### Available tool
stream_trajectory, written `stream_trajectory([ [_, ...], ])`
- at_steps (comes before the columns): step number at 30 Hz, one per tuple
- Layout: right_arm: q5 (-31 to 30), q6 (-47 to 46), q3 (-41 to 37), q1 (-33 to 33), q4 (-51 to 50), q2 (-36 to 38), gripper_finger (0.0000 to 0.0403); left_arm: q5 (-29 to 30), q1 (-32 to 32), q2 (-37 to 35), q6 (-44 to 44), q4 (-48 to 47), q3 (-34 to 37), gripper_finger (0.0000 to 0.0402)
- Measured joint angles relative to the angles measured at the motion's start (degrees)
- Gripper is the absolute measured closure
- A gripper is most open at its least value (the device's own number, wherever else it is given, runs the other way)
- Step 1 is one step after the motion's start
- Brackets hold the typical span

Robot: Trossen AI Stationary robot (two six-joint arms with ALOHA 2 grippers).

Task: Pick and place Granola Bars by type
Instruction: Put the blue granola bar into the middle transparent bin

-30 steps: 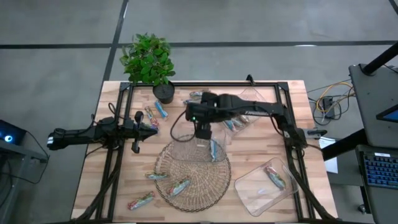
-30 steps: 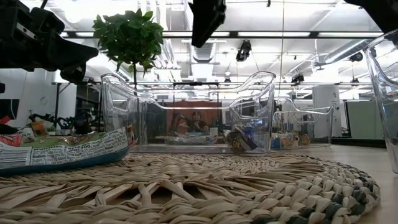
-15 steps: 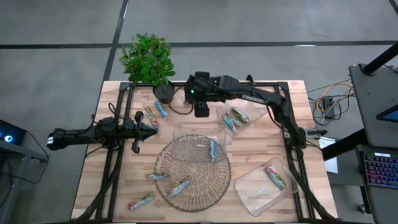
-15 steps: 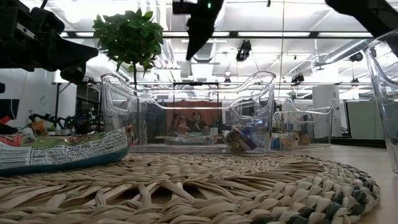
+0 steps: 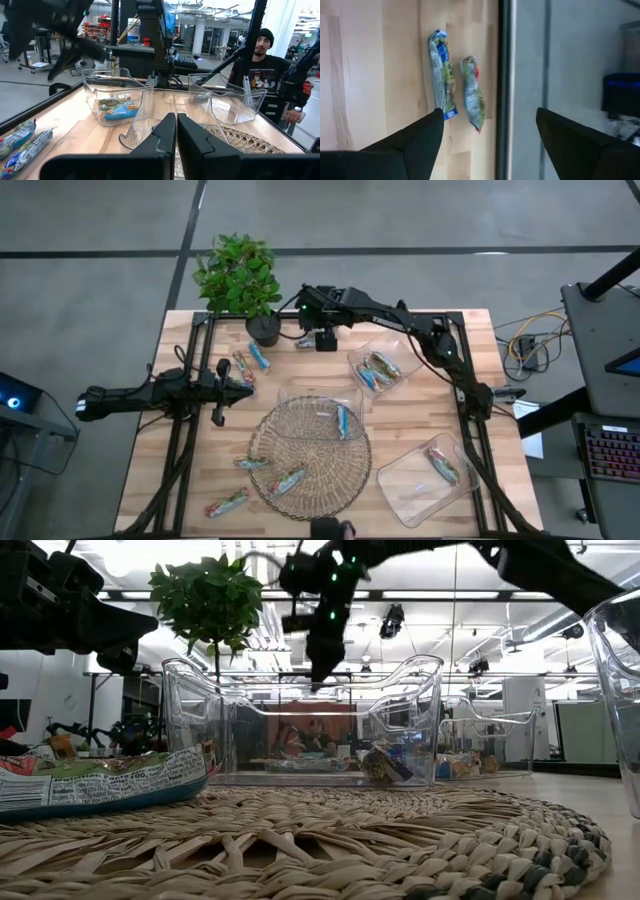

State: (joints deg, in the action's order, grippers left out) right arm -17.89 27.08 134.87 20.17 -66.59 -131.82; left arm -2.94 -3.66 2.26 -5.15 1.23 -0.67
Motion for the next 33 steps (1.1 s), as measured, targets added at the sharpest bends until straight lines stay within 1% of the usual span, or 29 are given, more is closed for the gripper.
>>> stream_trajectory([
  [4, 2.04, 0.01, 0.00, 0.91, -0.04, -2.31, 0.0098, 0.01, 0.02, -0.02, 0.01, 0.00, 0.00, 0.0402],
  [8, 5.80, 0.08, 0.00, 1.00, 0.14, -4.28, 0.0097, 0.02, 0.02, 0.00, 0.00, 0.00, 0.00, 0.0402],
  [12, 7.44, 0.41, 0.00, 1.02, 0.20, -6.38, 0.0098, 0.02, 0.02, -0.02, 0.00, 0.00, 0.00, 0.0402],
  [25, 7.94, 1.04, 0.00, 1.47, 0.99, -10.70, 0.0099, 0.00, 0.01, -0.02, 0.01, 0.00, 0.01, 0.0402],
  [33, 7.93, -0.22, 0.00, 2.36, 0.83, -13.25, 0.0099, 0.02, 0.00, -0.01, 0.02, 0.00, 0.00, 0.0402],
])
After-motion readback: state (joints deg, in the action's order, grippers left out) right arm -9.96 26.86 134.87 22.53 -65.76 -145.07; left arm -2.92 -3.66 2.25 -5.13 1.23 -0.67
